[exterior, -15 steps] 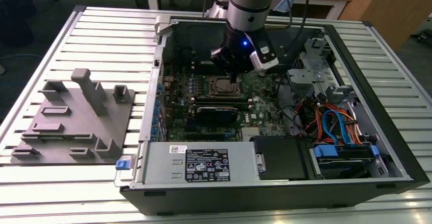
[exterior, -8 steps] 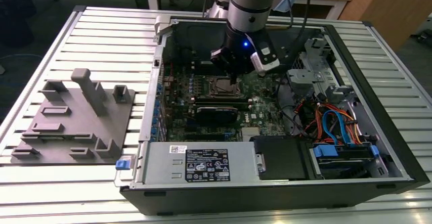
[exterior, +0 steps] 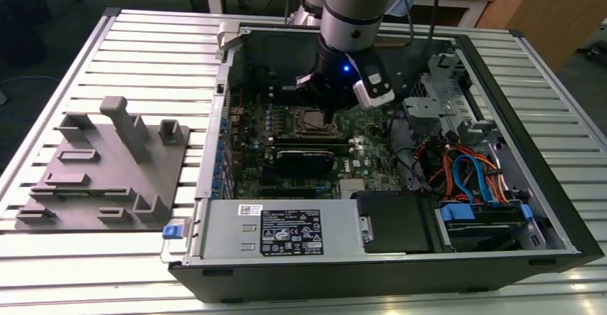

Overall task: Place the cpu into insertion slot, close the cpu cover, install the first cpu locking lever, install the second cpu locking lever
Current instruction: 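Install the second cpu locking lever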

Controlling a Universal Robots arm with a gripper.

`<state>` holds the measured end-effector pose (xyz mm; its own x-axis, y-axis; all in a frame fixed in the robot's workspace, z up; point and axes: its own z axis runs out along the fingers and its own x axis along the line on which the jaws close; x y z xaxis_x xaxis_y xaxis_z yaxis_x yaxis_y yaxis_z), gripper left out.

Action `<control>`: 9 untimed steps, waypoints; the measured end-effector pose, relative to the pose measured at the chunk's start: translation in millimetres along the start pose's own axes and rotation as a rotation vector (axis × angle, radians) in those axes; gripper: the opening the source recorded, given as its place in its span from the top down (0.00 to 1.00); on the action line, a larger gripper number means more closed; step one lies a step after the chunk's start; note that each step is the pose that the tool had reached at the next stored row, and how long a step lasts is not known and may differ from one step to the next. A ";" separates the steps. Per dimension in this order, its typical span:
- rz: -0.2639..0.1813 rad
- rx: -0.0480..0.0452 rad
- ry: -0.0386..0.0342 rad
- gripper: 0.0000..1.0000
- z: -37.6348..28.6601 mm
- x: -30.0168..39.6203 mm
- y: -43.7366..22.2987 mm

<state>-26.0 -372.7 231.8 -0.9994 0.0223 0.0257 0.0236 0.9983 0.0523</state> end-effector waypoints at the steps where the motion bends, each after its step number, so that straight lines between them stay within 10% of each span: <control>1: 0.001 0.0004 0.0176 0.90 0.2 0.0 -0.1; 3: 0.002 0.0012 0.0364 0.90 0.3 0.0 -1.2; 9: -0.002 0.0012 0.0372 0.90 0.2 1.3 -8.5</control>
<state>-27.6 -381.1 231.2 -0.9978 0.0188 0.0628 0.0221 0.9984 0.0512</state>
